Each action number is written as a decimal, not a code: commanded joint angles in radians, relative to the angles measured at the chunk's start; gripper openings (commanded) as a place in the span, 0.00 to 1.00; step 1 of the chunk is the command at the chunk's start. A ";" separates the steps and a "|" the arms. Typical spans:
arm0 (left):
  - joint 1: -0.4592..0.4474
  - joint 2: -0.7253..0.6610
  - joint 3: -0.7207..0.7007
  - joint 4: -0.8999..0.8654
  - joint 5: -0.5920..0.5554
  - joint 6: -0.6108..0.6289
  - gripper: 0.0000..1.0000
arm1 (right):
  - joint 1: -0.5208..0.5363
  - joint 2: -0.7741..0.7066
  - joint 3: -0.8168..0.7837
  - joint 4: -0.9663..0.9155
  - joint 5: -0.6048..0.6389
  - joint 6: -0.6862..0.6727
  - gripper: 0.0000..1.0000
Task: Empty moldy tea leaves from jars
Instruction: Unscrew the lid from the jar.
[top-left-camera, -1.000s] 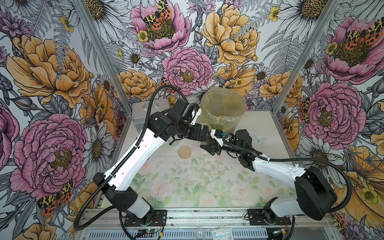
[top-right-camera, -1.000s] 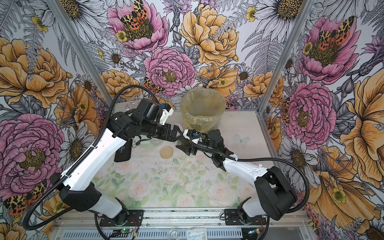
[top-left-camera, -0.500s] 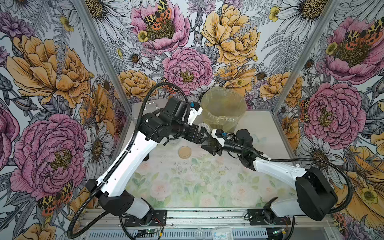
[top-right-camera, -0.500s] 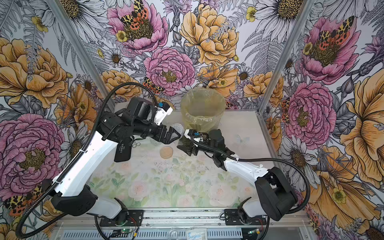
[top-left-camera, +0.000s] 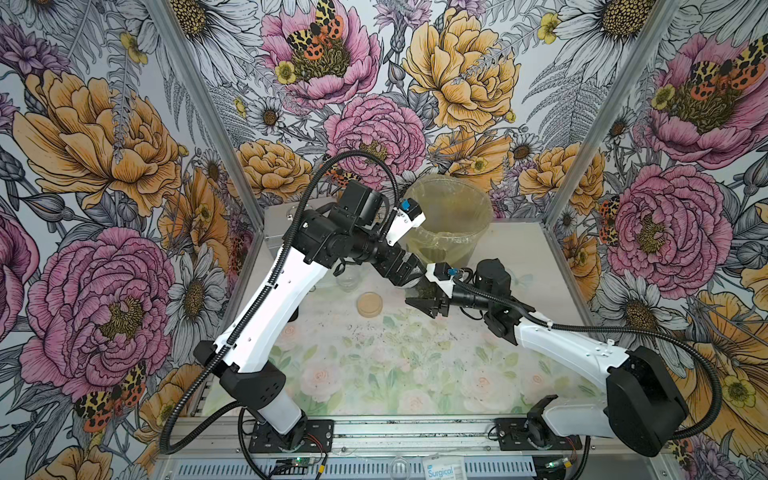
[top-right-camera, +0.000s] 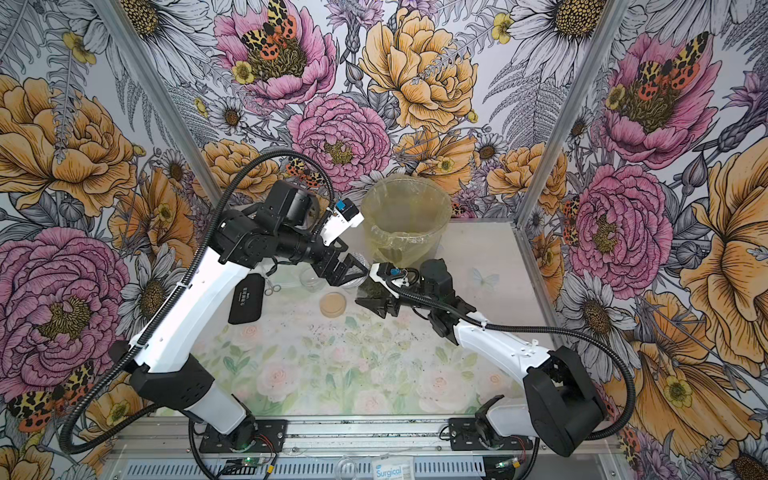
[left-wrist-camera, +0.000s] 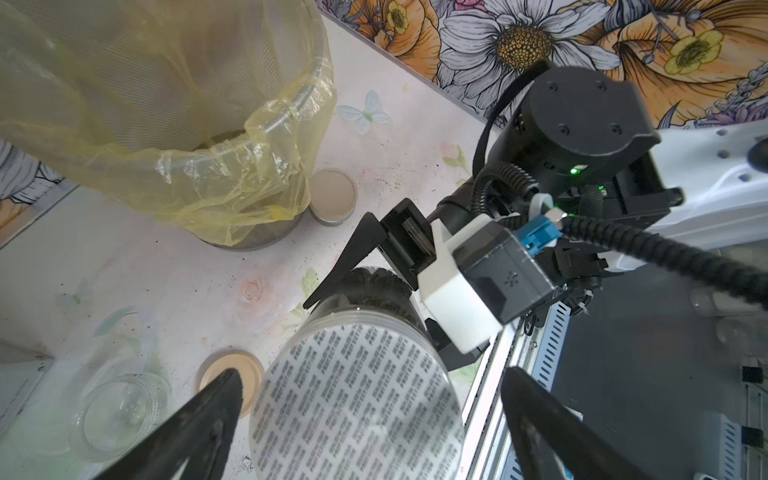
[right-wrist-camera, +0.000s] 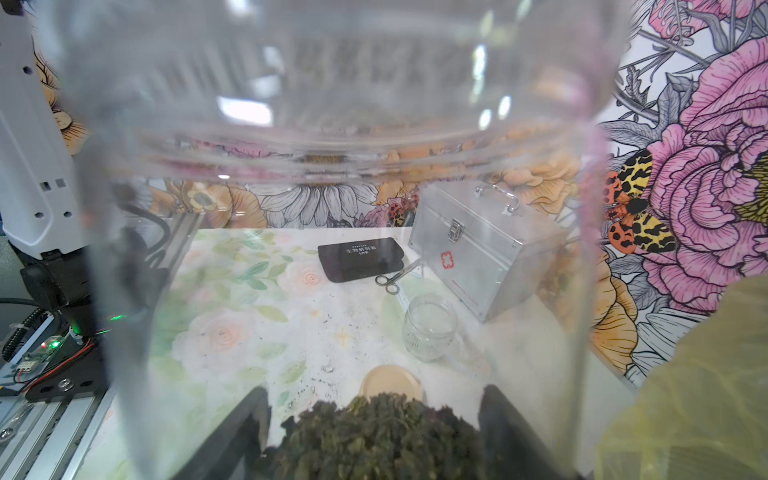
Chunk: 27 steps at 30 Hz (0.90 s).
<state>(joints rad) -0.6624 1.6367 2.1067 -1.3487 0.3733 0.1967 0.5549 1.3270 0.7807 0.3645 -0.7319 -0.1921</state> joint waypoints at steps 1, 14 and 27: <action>0.010 -0.002 -0.004 -0.049 0.031 0.043 0.99 | -0.005 -0.022 0.025 0.004 -0.027 -0.009 0.55; 0.055 0.002 -0.054 -0.055 0.153 0.010 0.83 | -0.006 -0.016 0.033 0.001 -0.027 -0.013 0.54; 0.012 0.013 -0.064 -0.065 0.043 -0.018 0.91 | -0.006 -0.005 0.054 -0.015 -0.026 -0.023 0.53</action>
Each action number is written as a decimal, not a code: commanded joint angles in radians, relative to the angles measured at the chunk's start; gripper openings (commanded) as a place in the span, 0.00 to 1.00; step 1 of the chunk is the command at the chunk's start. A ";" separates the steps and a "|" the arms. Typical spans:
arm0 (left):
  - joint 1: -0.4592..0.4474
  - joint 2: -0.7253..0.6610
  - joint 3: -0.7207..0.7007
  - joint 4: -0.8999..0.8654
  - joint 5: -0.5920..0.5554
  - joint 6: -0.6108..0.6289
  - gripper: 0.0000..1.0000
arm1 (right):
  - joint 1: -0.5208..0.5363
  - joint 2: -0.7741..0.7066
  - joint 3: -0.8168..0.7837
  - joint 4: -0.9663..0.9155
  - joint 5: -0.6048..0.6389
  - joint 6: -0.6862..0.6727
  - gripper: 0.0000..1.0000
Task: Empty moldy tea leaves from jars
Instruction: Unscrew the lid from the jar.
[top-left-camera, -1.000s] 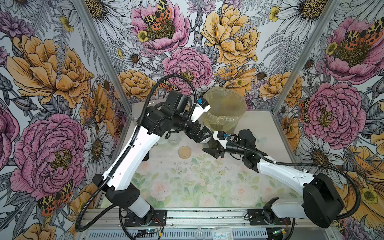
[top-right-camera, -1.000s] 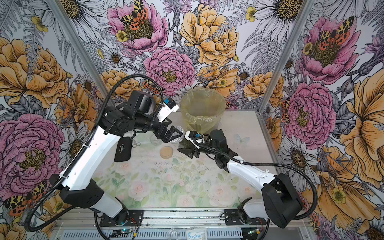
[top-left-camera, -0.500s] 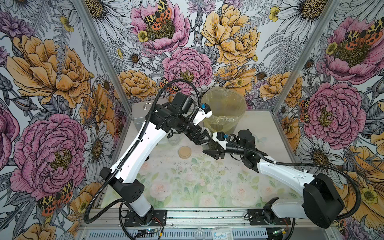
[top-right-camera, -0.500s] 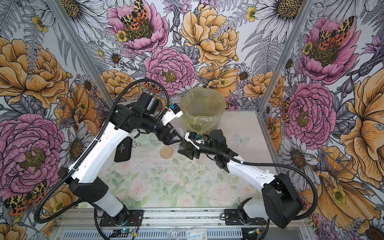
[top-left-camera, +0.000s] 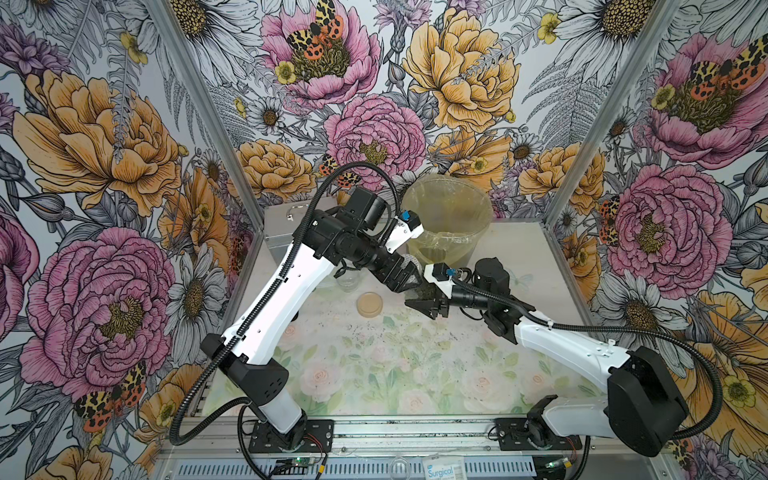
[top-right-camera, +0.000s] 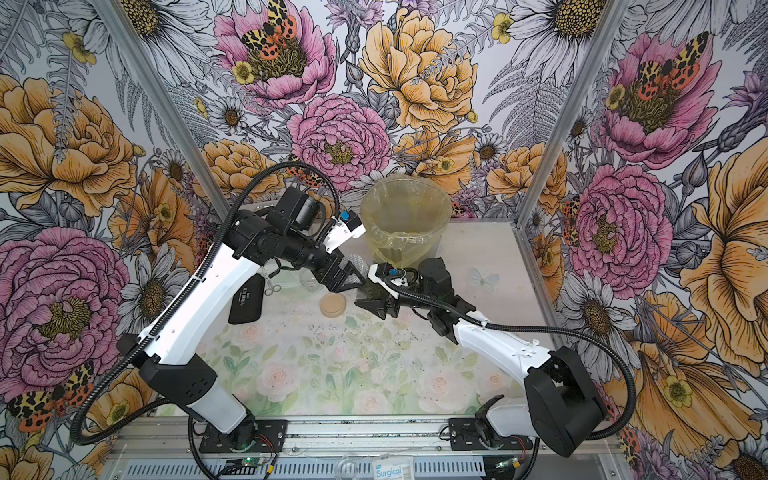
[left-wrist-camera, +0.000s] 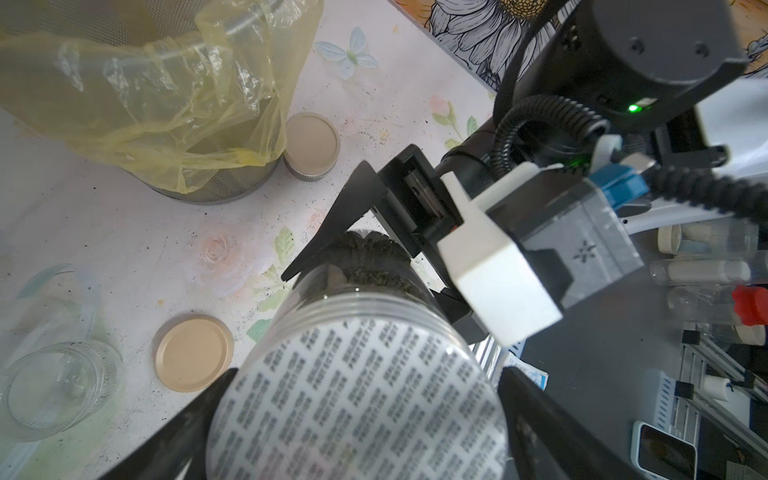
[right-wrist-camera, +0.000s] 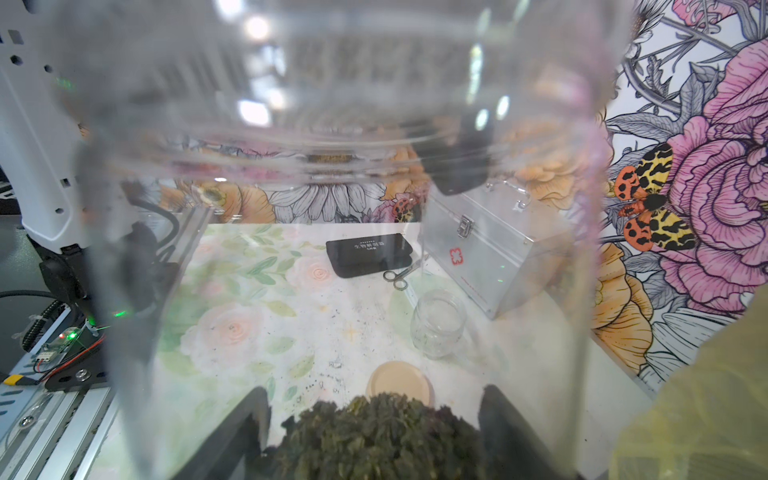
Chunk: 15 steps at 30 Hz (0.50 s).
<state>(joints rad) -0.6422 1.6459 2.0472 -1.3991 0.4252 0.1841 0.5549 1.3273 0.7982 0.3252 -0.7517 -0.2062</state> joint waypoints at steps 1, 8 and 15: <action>-0.007 0.005 0.000 -0.015 -0.009 -0.006 0.88 | -0.006 -0.006 0.038 0.022 -0.006 -0.009 0.53; -0.008 0.005 0.040 -0.015 -0.042 -0.048 0.73 | -0.005 0.000 0.038 0.006 0.002 -0.030 0.52; -0.096 0.043 0.099 0.003 -0.276 -0.317 0.54 | 0.002 -0.005 0.033 -0.032 0.088 -0.108 0.51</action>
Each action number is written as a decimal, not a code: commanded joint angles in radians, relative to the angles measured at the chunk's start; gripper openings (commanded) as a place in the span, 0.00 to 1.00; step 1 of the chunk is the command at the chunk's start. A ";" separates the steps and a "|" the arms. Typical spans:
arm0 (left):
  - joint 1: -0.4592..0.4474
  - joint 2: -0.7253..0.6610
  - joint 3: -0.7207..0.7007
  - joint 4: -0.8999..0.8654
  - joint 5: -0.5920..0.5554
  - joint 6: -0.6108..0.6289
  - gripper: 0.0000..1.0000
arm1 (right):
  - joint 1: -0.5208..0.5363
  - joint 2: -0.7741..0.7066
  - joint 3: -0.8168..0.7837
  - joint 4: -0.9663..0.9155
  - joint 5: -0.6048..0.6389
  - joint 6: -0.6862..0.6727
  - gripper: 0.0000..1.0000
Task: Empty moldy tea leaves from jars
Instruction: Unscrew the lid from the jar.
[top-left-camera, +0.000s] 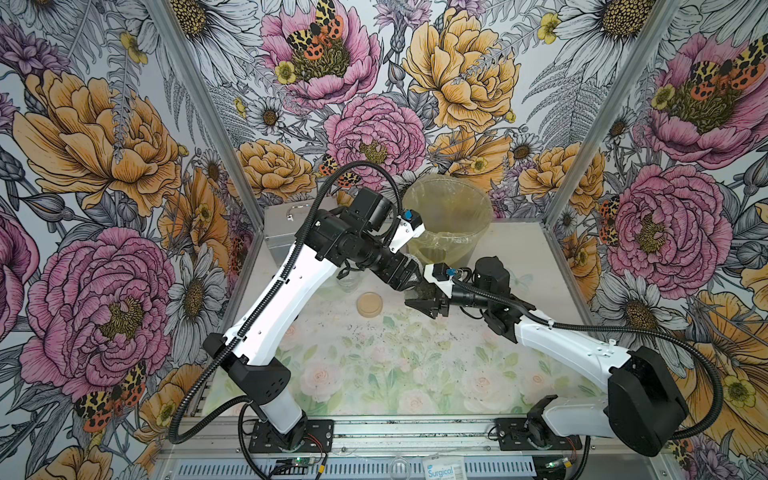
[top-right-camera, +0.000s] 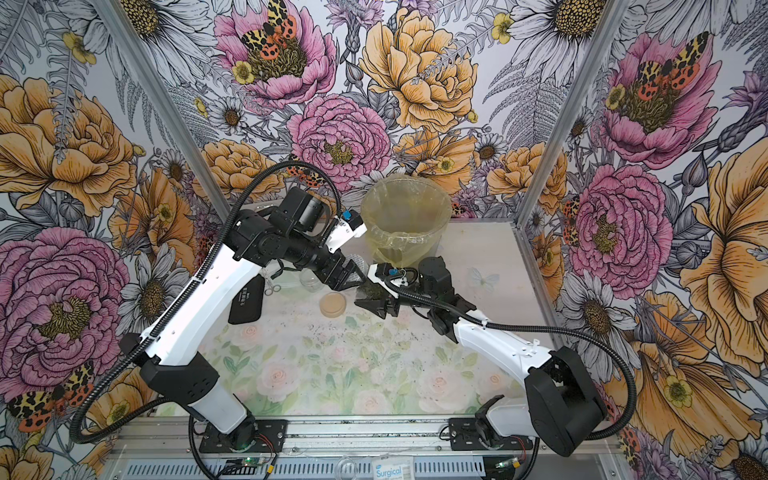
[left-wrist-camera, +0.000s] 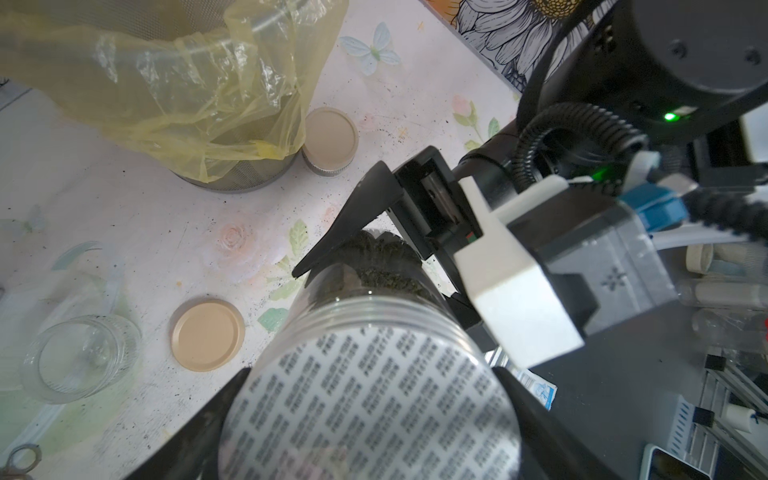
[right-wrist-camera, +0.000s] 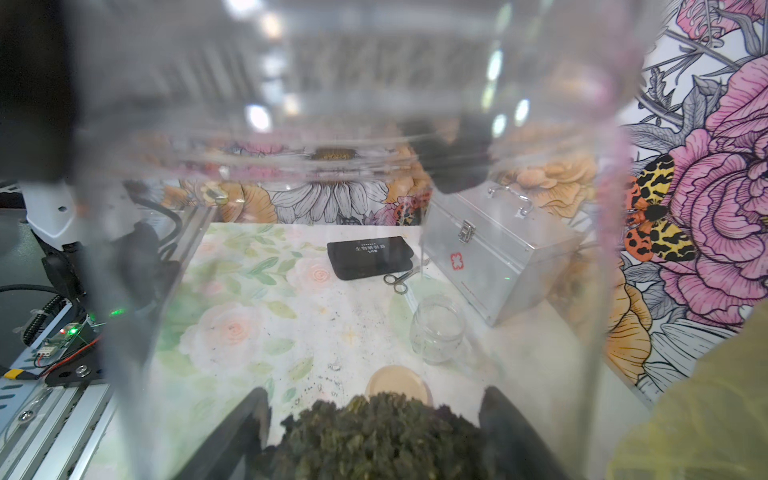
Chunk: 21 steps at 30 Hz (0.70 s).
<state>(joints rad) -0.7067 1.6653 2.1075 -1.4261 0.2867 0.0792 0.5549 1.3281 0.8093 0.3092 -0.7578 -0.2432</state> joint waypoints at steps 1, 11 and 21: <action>-0.034 0.034 0.058 0.026 -0.157 -0.277 0.53 | 0.004 -0.004 0.022 -0.012 0.111 -0.082 0.50; 0.032 0.052 0.120 0.032 -0.209 -0.869 0.42 | 0.009 0.019 -0.005 0.101 0.230 -0.143 0.48; 0.048 0.018 0.128 0.030 -0.321 -1.186 0.43 | 0.010 0.052 -0.031 0.158 0.205 -0.180 0.47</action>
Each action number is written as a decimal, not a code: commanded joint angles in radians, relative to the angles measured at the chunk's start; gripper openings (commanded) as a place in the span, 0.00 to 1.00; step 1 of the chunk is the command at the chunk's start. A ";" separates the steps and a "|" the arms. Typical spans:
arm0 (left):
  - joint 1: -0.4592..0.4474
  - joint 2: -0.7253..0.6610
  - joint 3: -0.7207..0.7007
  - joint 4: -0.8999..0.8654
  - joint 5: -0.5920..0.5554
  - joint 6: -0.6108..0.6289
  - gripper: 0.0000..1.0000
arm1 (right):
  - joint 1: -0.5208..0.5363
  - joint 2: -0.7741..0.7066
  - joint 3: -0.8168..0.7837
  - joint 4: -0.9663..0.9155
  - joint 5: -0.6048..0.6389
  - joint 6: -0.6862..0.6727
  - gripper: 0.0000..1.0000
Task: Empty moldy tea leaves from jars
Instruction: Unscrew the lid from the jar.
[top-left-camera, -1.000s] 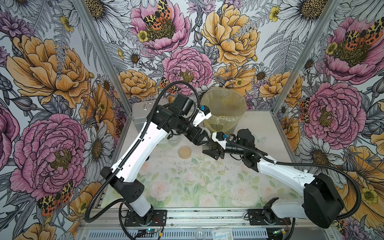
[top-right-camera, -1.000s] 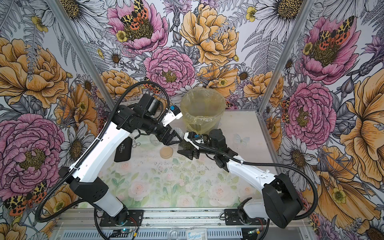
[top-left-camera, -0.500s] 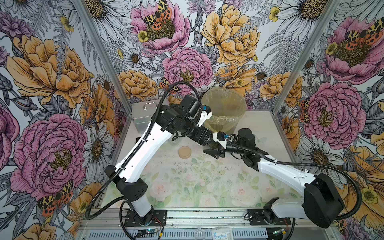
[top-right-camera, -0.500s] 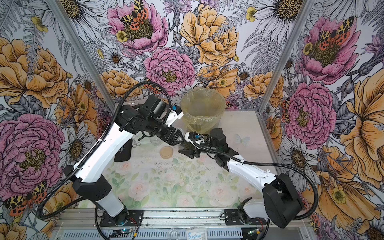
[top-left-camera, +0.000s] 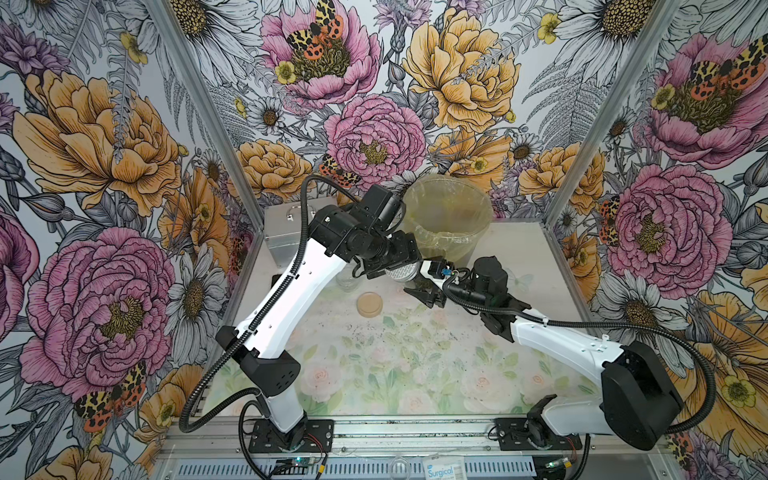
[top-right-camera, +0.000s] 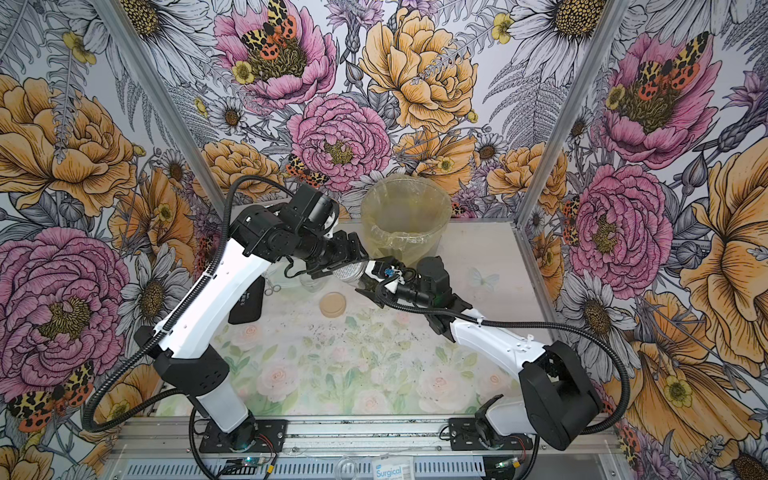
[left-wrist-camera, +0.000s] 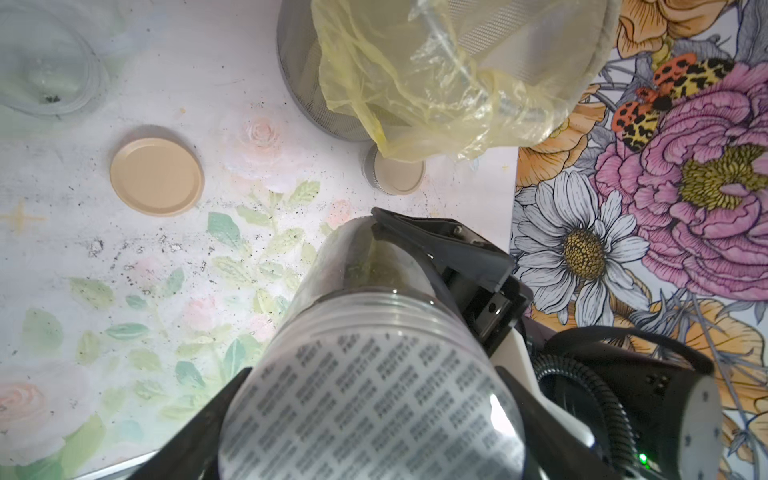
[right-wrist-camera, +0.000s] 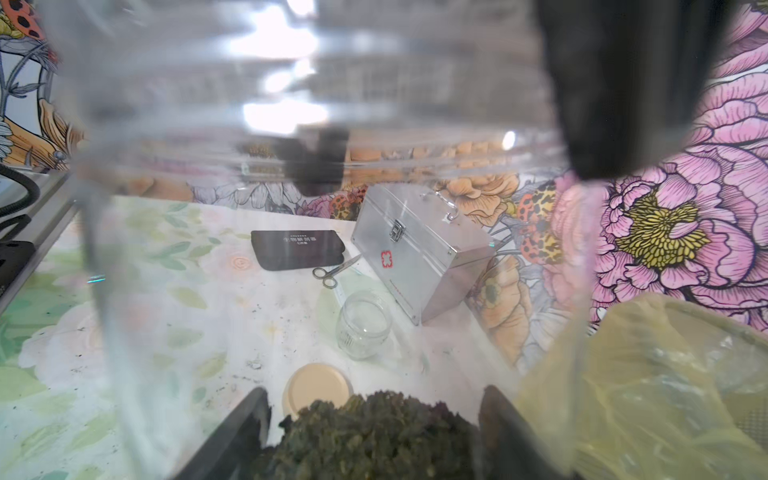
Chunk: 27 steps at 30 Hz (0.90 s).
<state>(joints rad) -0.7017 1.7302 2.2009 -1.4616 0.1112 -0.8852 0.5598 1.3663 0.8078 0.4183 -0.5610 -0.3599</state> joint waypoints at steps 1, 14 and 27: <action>0.045 -0.051 0.028 0.065 -0.153 -0.260 0.42 | 0.005 0.019 -0.034 0.057 0.009 -0.064 0.47; 0.089 -0.157 -0.069 0.061 -0.225 -0.598 0.37 | -0.005 0.055 -0.045 0.134 0.046 -0.095 0.42; 0.081 -0.155 -0.053 0.062 -0.228 -0.669 0.56 | -0.009 0.071 -0.048 0.167 0.023 -0.083 0.39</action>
<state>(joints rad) -0.6689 1.6123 2.0731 -1.4185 0.0246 -1.5162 0.5793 1.4204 0.7883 0.6296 -0.5575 -0.4557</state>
